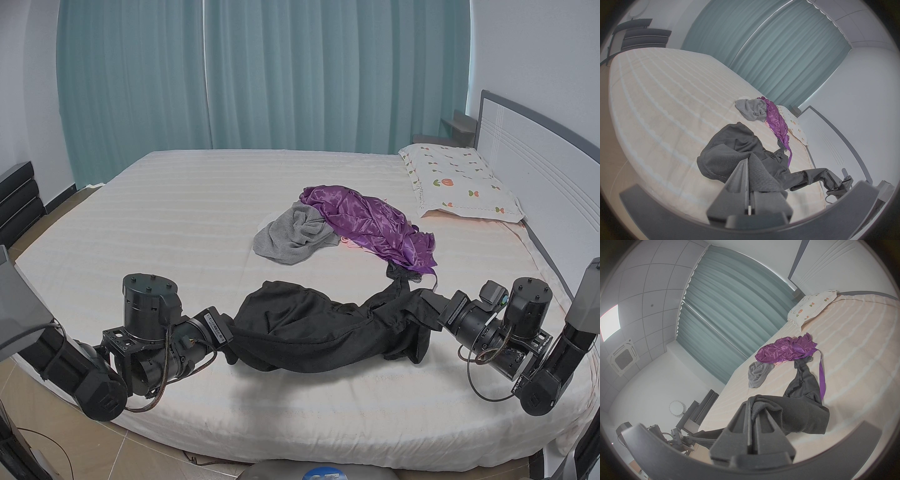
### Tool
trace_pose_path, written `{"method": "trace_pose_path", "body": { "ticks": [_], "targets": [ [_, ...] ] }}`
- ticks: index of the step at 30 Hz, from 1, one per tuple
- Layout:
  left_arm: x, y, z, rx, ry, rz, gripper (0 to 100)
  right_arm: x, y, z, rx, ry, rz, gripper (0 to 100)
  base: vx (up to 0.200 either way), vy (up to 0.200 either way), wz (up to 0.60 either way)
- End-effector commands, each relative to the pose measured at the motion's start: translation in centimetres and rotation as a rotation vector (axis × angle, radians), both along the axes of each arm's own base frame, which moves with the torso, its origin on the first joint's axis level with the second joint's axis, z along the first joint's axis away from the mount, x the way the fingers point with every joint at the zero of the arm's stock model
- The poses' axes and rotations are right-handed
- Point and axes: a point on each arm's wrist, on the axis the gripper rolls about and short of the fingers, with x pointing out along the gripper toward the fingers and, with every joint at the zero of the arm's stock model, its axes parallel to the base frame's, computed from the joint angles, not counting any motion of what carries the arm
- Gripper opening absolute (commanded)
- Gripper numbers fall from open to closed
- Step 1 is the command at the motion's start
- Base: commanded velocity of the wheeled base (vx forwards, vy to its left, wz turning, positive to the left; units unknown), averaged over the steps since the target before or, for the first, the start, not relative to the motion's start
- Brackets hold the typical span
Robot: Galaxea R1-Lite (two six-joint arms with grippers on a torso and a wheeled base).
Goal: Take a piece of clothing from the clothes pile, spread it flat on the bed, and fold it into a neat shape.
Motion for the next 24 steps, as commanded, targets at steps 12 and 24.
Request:
{"method": "trace_pose_path", "body": {
  "ticks": [12,24],
  "targets": [
    [0.64,0.00,0.16,-0.063,0.002,0.036,0,-0.20,0.50,0.87,0.011,-0.035,-0.008,0,0.000,0.100,0.00],
    [0.70,0.18,0.50,-0.069,-0.008,0.042,0,-0.20,0.50,0.87,0.012,-0.035,-0.008,0,0.000,0.200,0.00]
  ]
}}
